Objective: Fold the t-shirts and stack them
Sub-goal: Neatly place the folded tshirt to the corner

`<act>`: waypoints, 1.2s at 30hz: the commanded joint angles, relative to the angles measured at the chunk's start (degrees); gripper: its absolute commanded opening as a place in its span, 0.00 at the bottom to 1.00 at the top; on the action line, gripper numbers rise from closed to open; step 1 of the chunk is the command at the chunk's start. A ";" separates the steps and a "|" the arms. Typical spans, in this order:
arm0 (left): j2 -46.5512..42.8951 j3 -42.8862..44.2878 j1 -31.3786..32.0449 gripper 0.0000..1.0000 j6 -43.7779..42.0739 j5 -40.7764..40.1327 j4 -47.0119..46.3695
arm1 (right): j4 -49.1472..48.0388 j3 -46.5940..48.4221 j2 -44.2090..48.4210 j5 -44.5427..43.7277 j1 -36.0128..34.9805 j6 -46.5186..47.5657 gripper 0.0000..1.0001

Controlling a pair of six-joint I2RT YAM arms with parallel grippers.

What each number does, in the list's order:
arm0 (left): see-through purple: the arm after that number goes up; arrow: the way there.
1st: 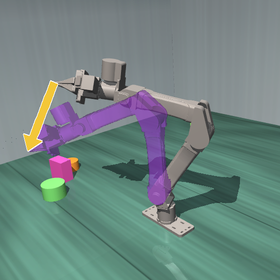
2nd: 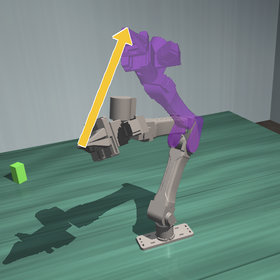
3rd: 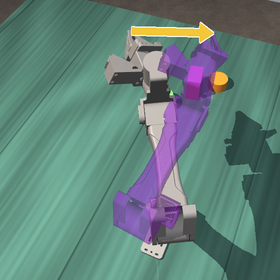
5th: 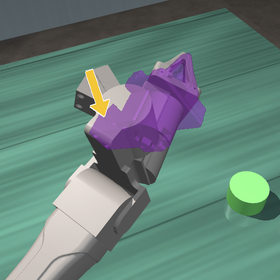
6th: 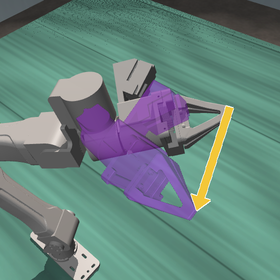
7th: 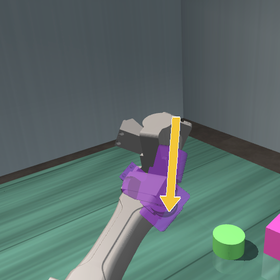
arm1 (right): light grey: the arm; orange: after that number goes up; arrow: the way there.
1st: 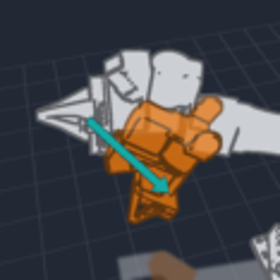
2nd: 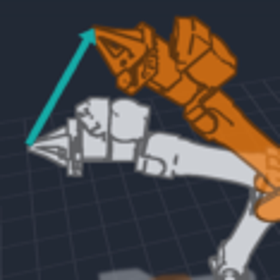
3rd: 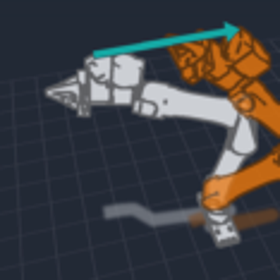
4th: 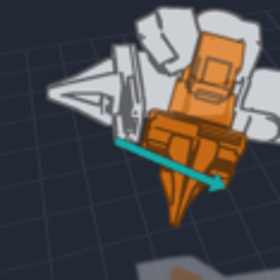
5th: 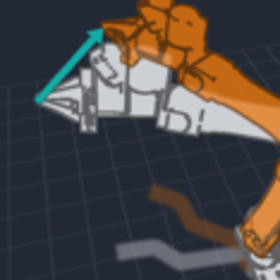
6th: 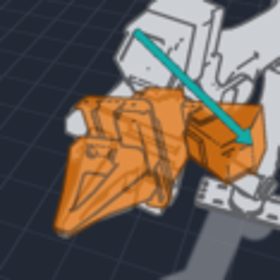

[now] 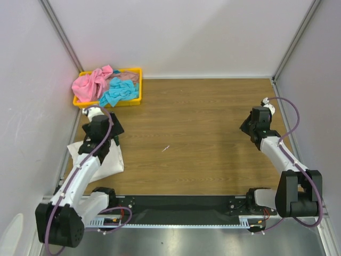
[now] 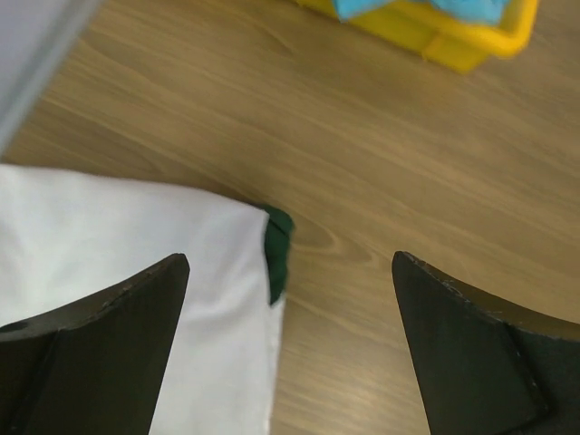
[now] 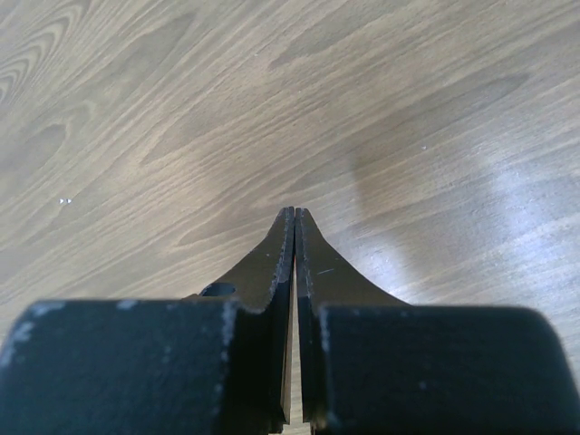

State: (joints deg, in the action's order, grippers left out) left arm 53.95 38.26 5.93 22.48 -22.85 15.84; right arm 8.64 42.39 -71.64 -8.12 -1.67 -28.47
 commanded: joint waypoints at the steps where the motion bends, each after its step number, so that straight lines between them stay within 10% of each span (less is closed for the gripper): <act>1: 5.34 -1.09 3.99 1.00 6.44 3.96 -3.18 | -1.44 -1.08 1.85 -0.05 0.09 -0.80 0.00; 11: 20.31 3.14 12.17 0.93 6.52 5.53 -5.55 | -1.09 -0.73 1.41 0.83 -2.02 -2.03 0.02; 36: 11.70 -10.49 4.88 1.00 23.05 7.30 6.93 | 2.25 3.22 -3.33 1.27 -2.72 -0.01 0.12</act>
State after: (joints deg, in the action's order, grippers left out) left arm 66.96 29.26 12.67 43.62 -15.66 19.44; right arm 11.07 42.92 -74.50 -6.68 -4.03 -29.28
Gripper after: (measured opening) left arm 0.996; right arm 0.118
